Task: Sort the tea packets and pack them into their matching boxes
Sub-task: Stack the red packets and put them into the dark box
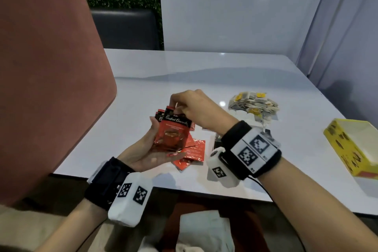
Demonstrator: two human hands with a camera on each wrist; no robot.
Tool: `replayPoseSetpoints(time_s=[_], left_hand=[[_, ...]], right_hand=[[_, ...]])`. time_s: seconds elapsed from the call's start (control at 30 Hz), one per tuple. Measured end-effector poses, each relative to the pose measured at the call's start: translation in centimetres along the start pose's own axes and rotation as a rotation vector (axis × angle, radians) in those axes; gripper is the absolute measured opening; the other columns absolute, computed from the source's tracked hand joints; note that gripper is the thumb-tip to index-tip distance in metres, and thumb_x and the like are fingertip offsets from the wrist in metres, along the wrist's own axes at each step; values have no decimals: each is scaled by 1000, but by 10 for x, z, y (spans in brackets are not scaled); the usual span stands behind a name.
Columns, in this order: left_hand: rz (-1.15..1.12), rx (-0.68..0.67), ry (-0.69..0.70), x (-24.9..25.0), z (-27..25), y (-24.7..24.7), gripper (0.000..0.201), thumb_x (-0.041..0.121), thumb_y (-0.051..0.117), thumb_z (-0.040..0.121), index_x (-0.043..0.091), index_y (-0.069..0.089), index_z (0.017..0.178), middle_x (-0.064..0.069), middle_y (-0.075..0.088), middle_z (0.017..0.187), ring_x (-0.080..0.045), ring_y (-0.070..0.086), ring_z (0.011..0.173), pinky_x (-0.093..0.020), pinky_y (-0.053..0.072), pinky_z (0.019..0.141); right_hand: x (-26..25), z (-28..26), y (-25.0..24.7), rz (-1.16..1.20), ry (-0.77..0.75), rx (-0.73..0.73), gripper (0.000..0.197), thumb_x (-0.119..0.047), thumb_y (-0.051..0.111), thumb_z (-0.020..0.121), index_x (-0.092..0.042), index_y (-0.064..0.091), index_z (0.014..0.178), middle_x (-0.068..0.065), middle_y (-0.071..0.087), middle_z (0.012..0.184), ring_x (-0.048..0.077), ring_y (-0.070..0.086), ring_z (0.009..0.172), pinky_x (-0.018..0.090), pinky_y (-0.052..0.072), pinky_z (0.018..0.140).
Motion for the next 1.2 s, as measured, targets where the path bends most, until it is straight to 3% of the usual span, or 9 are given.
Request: replayPoseSetpoints(time_s=[0.13, 0.27, 0.37, 0.43, 0.67, 0.8, 0.93, 1.07, 1.2], left_hand=[[-90, -79, -29, -4, 0, 8, 83, 64, 77, 44, 7, 70, 104, -16, 66, 106, -25, 66, 98, -39, 56, 81], [-101, -2, -39, -5, -1, -2, 60, 20, 94, 41, 3, 71, 94, -17, 64, 108, -26, 66, 95, -31, 58, 65], [-57, 22, -38, -6, -3, -7, 54, 10, 91, 43, 0, 71, 92, -19, 66, 102, -26, 67, 91, -31, 57, 64], [-11, 48, -10, -5, -4, -8, 38, 5, 83, 54, -1, 71, 89, -19, 68, 94, -25, 69, 84, -32, 58, 67], [165, -10, 51, -14, -7, 13, 31, -4, 57, 67, -3, 59, 98, -23, 64, 97, -30, 66, 89, -37, 57, 77], [497, -94, 77, -9, -6, 19, 31, 5, 62, 72, 2, 55, 103, -17, 57, 92, -25, 57, 89, -33, 54, 81], [840, -111, 179, 7, 15, 45, 78, 9, 63, 78, 5, 18, 142, -2, 64, 94, -12, 64, 85, -23, 51, 74], [1034, -93, 240, 13, 38, 74, 125, 27, 76, 73, 34, -29, 140, 7, 53, 130, -4, 54, 117, -27, 43, 102], [1241, -73, 198, -2, 57, 73, 135, 32, 80, 66, 28, -33, 139, -4, 7, 158, -17, 13, 144, -43, 22, 117]], right_hand=[[7, 8, 22, 35, -2, 73, 26, 4, 48, 86, -13, 67, 93, 4, 68, 84, 16, 59, 73, 37, 54, 66], [2, 8, 29, 31, -117, 57, 22, -11, 55, 89, -17, 63, 109, 3, 66, 108, 18, 54, 101, 40, 46, 89], [-1, -3, 34, -10, -148, -194, 65, -30, 64, 85, -29, 32, 142, 7, 37, 146, 26, 33, 131, 42, 32, 106], [-3, -11, 42, -120, -159, -353, 91, -34, 73, 76, -34, 16, 146, 12, 20, 153, 33, 24, 138, 50, 30, 107], [0, -22, 53, -40, -120, -409, 83, -30, 78, 71, -28, 29, 138, 10, 41, 126, 26, 43, 114, 43, 44, 97], [9, -35, 15, 152, -72, -366, 68, -25, 68, 83, -26, 31, 140, 4, 57, 120, 11, 56, 94, 15, 45, 83], [24, -46, -24, 148, -18, -194, 20, -6, 64, 85, -16, 60, 101, -1, 64, 85, -1, 59, 55, 11, 47, 55], [48, -59, -62, -23, -33, 39, 26, 10, 57, 80, -7, 67, 97, 7, 69, 84, 16, 66, 66, 32, 53, 66], [89, -76, -81, -410, 43, -16, 30, 0, 60, 81, -14, 68, 106, 12, 67, 95, 31, 62, 88, 35, 50, 76]])
Point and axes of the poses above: each hand's wrist, its own z-axis towards the middle knuckle, its own y-axis out of the palm, x = y × z, the point moved 3 cm from there along z, towards the middle knuckle
